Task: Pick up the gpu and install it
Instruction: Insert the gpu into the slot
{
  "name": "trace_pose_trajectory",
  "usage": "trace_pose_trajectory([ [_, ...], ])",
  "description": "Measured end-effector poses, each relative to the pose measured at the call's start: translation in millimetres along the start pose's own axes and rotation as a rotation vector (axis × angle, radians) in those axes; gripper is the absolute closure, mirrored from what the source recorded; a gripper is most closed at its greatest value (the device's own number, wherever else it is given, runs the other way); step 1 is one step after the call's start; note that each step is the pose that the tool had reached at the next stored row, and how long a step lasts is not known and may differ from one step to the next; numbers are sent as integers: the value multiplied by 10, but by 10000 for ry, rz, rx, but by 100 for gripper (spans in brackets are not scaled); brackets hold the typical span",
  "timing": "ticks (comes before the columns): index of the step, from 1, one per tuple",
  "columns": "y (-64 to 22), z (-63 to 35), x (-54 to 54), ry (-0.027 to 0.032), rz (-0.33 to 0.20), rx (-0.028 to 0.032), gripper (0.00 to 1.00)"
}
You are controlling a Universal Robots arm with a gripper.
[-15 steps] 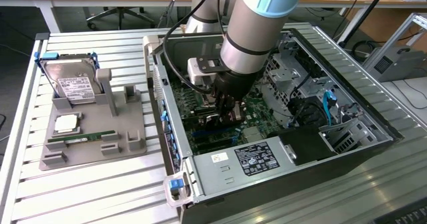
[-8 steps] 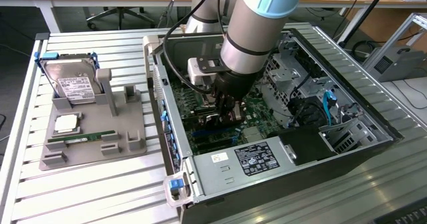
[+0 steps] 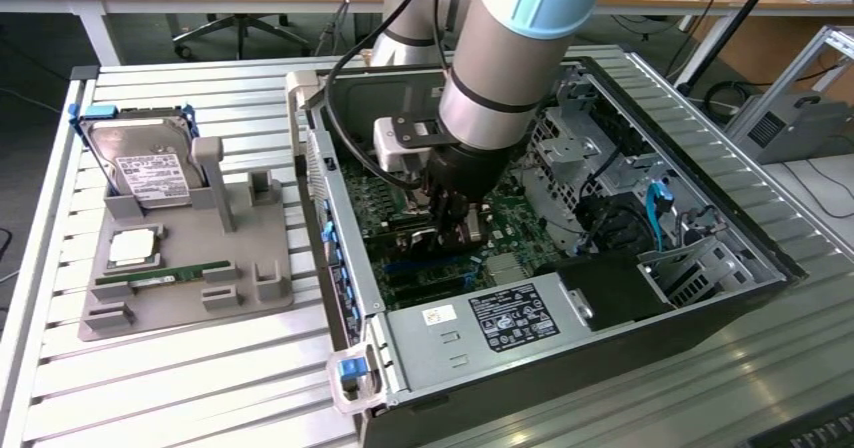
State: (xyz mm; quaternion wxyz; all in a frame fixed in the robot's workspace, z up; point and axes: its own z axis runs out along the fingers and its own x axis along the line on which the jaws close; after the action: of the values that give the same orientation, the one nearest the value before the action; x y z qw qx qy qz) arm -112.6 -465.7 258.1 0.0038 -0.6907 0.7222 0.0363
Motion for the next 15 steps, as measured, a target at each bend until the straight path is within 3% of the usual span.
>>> trace_pose_trajectory([
  [15,2,9,0,-7,0,3,73],
])
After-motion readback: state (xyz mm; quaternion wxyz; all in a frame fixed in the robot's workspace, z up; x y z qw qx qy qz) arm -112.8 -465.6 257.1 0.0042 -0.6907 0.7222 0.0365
